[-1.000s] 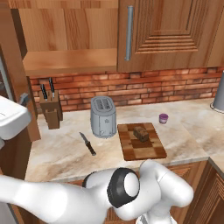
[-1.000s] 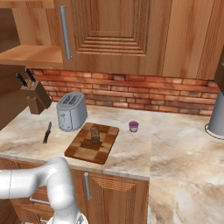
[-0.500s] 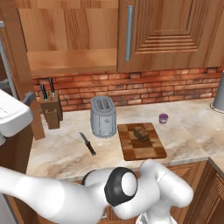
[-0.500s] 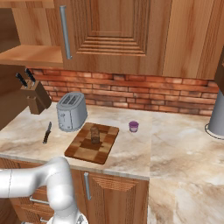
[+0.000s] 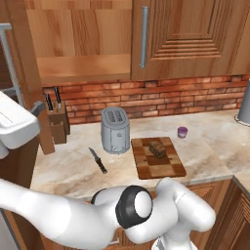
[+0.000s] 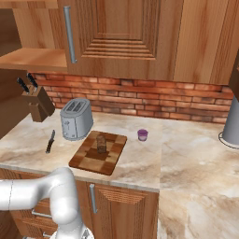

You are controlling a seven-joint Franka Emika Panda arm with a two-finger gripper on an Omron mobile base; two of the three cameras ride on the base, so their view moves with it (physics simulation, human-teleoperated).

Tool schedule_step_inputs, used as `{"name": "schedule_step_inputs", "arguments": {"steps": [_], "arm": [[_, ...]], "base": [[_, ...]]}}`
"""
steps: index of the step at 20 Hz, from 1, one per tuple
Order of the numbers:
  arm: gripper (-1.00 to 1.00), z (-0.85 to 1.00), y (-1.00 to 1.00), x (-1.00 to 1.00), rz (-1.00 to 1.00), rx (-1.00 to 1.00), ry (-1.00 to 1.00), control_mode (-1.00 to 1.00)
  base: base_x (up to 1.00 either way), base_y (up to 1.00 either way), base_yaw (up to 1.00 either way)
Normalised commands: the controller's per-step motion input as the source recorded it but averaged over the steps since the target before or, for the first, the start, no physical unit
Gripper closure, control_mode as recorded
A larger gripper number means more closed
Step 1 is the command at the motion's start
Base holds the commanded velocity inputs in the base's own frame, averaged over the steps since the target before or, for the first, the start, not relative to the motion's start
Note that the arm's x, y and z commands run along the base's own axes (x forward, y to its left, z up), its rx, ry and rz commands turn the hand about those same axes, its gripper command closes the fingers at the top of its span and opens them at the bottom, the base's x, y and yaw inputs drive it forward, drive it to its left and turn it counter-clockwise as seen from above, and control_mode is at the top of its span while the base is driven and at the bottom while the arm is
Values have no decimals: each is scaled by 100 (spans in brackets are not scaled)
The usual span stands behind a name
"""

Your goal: Pick the bread, place it on the cutting board, pick the jam, place it on the counter, and close the cabinet.

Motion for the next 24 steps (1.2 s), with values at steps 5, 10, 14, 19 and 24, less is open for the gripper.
{"name": "schedule_step_inputs", "arguments": {"steps": [5, 10, 14, 19, 24], "arm": [[-100, 0, -14, 49, -3, 0, 0, -100], [-100, 0, -12, 52, -3, 0, 0, -100], [-100, 0, -8, 54, -4, 0, 0, -100], [-100, 0, -17, 55, -2, 0, 0, -100], [-100, 0, -22, 54, 0, 0, 0, -100]], "base": [[0, 0, 0], [0, 0, 0], [0, 0, 0], [0, 0, 0], [0, 0, 0]]}}
